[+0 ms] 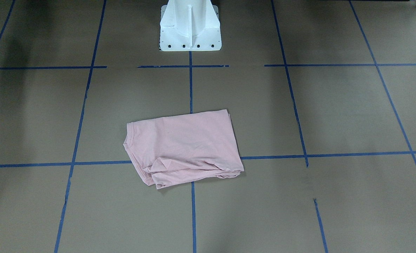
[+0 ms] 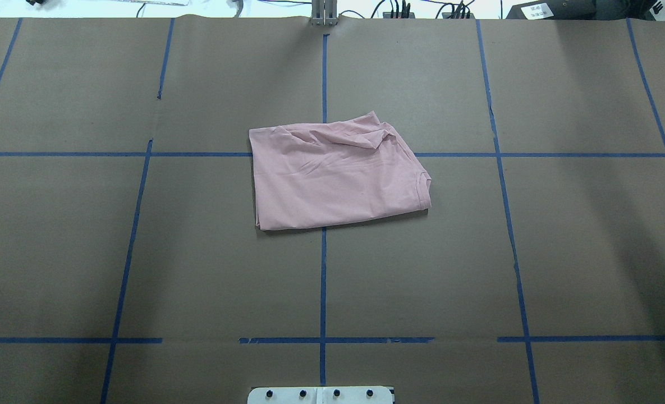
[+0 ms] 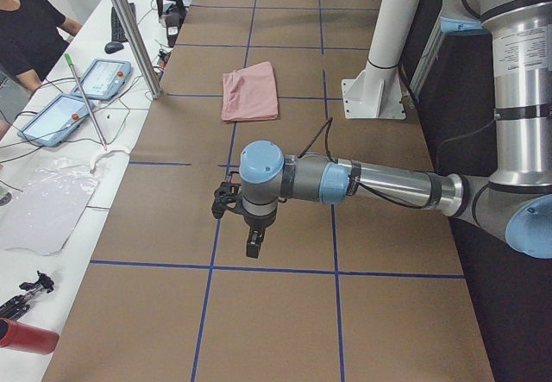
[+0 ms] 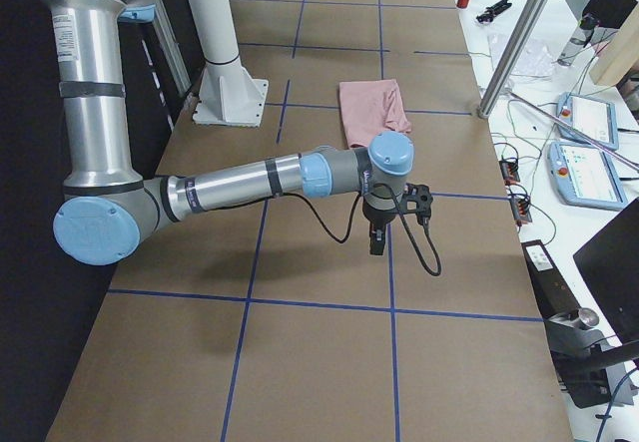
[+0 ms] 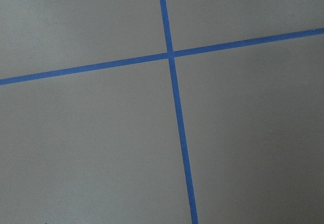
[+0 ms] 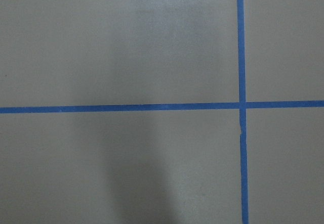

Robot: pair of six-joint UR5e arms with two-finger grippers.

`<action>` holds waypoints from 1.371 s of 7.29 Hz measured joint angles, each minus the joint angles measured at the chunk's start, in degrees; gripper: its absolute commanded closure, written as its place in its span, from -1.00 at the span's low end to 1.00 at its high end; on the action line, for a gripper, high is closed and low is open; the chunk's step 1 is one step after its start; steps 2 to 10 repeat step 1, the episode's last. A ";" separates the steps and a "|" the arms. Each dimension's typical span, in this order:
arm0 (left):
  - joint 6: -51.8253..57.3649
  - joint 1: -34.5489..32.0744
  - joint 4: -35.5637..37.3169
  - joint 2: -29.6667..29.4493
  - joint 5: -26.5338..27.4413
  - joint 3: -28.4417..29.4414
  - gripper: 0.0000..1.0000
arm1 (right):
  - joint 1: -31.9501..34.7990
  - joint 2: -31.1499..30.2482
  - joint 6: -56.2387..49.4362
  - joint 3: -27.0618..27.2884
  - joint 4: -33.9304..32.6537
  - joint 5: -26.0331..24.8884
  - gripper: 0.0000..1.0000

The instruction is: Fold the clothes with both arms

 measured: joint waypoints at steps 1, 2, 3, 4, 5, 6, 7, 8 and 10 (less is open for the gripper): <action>0.03 -0.02 0.12 -0.03 -0.07 -0.37 -1.00 | 0.00 -0.44 0.02 0.04 0.00 0.53 -1.00; 0.03 -0.02 0.12 -0.03 -0.07 -0.37 -1.00 | 0.00 -0.44 0.02 0.04 0.00 0.53 -1.00; 0.03 -0.02 0.12 -0.03 -0.07 -0.37 -1.00 | 0.00 -0.44 0.02 0.04 0.00 0.53 -1.00; 0.03 -0.02 0.12 -0.03 -0.07 -0.37 -1.00 | 0.00 -0.44 0.02 0.04 0.00 0.53 -1.00; 0.03 -0.02 0.12 -0.03 -0.07 -0.37 -1.00 | 0.00 -0.44 0.02 0.04 0.00 0.53 -1.00; 0.03 -0.02 0.12 -0.03 -0.07 -0.37 -1.00 | 0.00 -0.44 0.02 0.04 0.00 0.53 -1.00; 0.03 -0.02 0.12 -0.03 -0.07 -0.37 -1.00 | 0.00 -0.44 0.02 0.04 0.00 0.53 -1.00; 0.03 -0.02 0.12 -0.03 -0.07 -0.37 -1.00 | 0.00 -0.44 0.02 0.04 0.00 0.53 -1.00; 0.03 -0.02 0.12 -0.03 -0.07 -0.37 -1.00 | 0.00 -0.44 0.02 0.04 0.00 0.53 -1.00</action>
